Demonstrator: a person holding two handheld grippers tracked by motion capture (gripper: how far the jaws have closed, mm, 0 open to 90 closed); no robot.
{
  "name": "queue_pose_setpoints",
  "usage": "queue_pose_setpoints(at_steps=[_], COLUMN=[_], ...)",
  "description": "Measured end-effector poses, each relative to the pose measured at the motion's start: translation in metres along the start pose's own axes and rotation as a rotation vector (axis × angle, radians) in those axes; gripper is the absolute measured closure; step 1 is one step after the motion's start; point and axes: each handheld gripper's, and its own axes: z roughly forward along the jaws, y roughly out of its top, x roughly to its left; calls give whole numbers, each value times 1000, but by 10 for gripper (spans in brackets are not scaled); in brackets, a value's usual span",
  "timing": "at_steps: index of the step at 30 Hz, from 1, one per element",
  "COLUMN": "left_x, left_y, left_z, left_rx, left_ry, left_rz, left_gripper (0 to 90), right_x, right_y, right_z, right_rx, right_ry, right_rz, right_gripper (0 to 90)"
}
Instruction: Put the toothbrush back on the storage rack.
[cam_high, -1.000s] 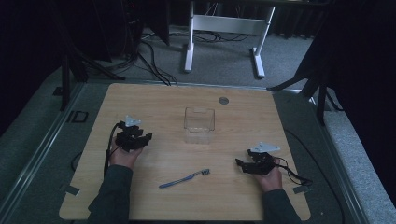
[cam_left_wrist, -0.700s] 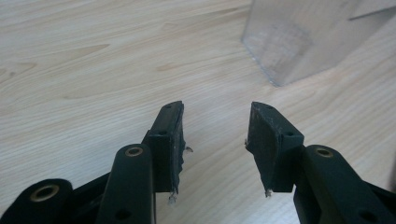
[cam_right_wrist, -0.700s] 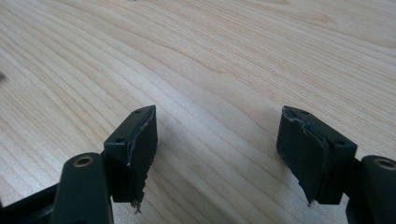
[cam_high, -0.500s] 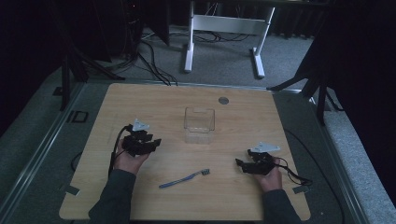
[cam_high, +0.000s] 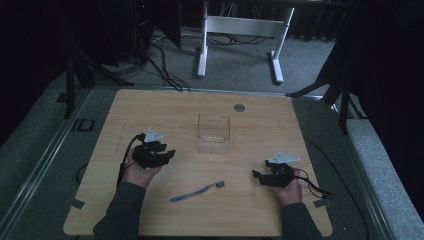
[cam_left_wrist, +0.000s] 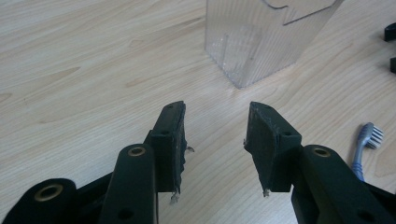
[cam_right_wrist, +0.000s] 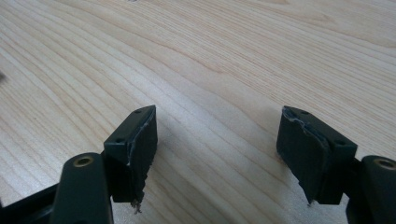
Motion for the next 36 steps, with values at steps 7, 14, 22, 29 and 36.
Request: queue_pose_setpoints(at_steps=[7,14,22,29,36], left_x=[-3,-8,-14,-17,-21], left_y=[1,3,6,7,7], left_z=[-1,-3,-5,-3,-2], left_rx=[11,19,32,44,55], left_ry=[-17,-29,-44,-57,-73], left_rz=[33,59,95,116,139], left_gripper=[579,576,576,576,571], right_x=[0,0,0,0,0], right_y=[0,0,0,0,0], right_z=[0,0,0,0,0], right_rx=[0,0,0,0,0], right_ry=[0,0,0,0,0], right_rz=[0,0,0,0,0], right_gripper=[286,286,286,286,286])
